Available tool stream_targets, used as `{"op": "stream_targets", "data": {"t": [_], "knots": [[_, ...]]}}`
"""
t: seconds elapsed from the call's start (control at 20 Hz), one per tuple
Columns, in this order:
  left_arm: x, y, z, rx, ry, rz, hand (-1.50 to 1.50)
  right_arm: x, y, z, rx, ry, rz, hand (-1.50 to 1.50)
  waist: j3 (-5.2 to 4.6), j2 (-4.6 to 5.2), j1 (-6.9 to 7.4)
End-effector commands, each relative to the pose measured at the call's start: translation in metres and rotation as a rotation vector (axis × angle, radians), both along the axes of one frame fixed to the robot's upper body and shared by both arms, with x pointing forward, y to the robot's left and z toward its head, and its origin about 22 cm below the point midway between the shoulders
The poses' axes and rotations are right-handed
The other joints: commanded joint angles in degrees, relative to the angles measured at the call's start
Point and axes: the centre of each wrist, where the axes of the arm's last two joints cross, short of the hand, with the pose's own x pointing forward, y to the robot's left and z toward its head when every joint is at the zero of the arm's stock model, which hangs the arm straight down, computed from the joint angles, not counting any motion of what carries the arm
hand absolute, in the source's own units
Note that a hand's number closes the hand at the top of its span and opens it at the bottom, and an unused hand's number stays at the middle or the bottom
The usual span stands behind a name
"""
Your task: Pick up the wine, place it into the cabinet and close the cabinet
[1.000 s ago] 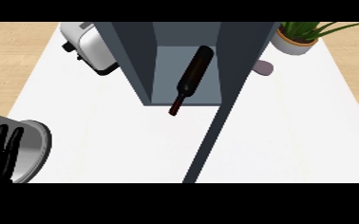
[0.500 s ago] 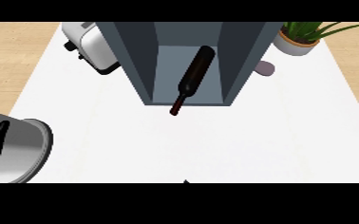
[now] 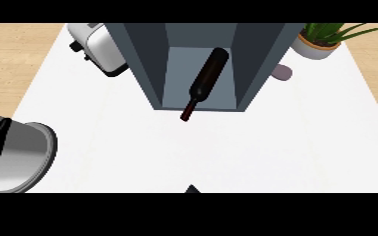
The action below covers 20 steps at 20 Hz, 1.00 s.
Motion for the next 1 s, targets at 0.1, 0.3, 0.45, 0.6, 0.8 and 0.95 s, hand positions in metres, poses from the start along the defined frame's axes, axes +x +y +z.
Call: {"op": "stream_targets", "data": {"t": [0.1,0.3,0.45,0.6,0.8,0.95], "knots": [[0.004,-0.003,0.008,-0.016,0.015,-0.026,-1.5,0.017,0.055,0.012,0.096,0.018,0.068,1.5,0.02,0.14,1.15],[0.016,-0.006,0.003,-0.016,0.004,0.001,-1.5,0.041,0.067,0.039,0.087,0.007,0.071,1.5,-0.02,0.32,0.74],[0.014,-0.001,0.001,-0.028,0.018,0.005,-1.5,0.07,0.085,0.054,0.086,-0.002,0.055,1.5,0.05,0.34,1.05],[0.012,-0.009,-0.001,-0.034,-0.002,-0.002,-1.5,0.104,0.105,0.057,0.08,-0.045,-0.01,1.5,0.08,0.44,1.65],[0.016,-0.003,-0.009,-0.011,0.013,0.018,-1.5,0.127,0.114,0.095,0.062,-0.122,-0.057,1.5,0.08,0.27,0.42],[0.017,-0.011,-0.002,-0.034,0.011,0.018,-1.5,0.159,0.124,0.086,-0.032,-0.168,-0.121,1.5,0.11,0.44,0.18]]}}
